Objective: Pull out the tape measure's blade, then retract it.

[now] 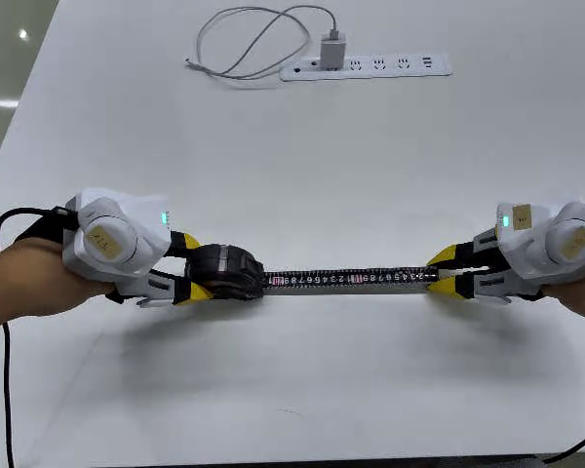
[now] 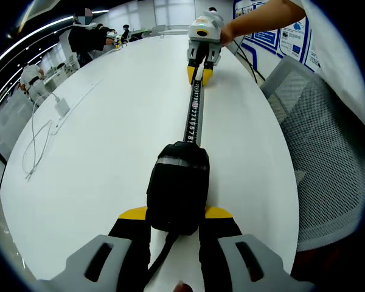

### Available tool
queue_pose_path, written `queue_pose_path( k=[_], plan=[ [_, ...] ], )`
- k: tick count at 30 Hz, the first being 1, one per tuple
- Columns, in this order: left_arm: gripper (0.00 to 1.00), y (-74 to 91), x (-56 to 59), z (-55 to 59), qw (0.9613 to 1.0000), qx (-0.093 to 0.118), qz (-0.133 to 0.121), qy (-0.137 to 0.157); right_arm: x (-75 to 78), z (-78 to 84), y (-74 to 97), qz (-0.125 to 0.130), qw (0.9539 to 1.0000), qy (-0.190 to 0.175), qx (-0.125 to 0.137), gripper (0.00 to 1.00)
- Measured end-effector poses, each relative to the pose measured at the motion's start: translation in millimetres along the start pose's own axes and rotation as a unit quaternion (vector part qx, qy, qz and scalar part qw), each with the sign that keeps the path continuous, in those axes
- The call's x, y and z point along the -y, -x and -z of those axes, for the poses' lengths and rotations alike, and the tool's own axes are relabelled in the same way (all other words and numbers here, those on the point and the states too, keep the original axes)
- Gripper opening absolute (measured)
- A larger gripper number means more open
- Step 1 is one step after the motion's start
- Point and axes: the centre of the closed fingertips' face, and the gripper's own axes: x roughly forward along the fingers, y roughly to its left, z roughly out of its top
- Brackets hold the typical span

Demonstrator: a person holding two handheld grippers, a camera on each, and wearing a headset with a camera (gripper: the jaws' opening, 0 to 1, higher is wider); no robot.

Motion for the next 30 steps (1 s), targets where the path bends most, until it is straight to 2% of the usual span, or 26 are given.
queue_pose_path(
  k=[30],
  plan=[
    [0.25,1.0,0.8,-0.3,1.0000,0.001,-0.003,-0.002,2.2,16.0,13.4,0.008,0.9997,-0.002,-0.023,0.09]
  ],
)
